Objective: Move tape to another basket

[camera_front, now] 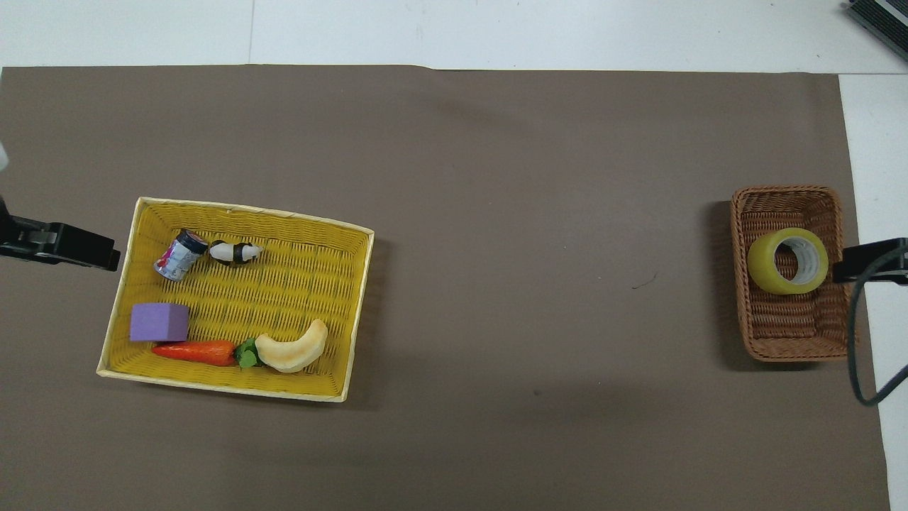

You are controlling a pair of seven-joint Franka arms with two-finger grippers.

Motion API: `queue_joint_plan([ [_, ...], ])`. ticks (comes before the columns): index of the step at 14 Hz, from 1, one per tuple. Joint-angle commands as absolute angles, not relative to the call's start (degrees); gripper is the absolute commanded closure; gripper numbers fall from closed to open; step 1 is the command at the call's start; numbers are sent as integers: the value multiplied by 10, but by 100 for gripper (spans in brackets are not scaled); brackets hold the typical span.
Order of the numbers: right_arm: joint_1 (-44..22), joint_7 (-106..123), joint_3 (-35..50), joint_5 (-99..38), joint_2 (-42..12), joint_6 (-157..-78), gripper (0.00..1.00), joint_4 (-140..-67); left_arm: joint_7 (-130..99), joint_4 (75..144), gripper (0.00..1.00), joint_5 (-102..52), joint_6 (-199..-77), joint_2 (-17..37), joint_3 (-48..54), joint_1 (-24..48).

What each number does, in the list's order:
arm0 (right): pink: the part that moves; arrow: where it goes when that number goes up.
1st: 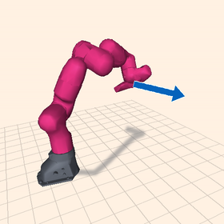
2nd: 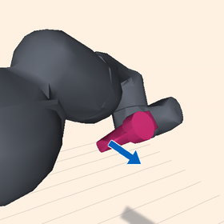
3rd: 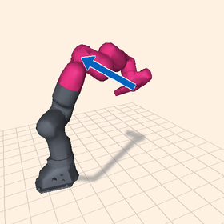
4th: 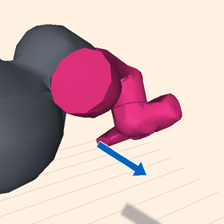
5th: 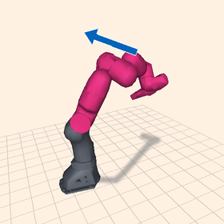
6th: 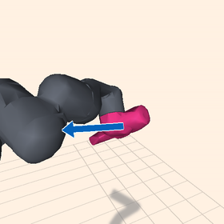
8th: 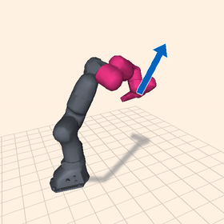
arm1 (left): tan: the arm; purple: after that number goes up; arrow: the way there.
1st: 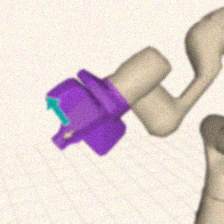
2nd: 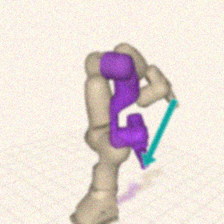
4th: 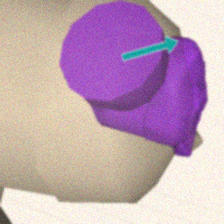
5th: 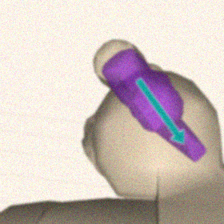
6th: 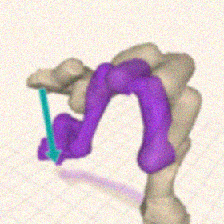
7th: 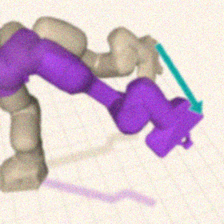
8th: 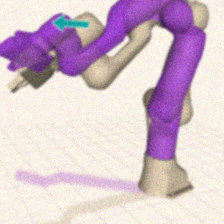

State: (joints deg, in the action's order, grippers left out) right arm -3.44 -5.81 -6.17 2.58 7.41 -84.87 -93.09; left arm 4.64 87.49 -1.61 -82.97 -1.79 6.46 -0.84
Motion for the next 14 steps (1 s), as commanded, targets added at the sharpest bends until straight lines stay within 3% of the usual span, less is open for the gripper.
queue_joint_plan([
  [1, -33, -47, -55, 22, 86, -851, 0, -940, 55, 870, 0, -5, -820, -20, 66, -11],
  [14, -27, -42, -56, 10, 74, -854, 0, -923, 55, 871, 0, -6, -820, -19, 66, -11],
])
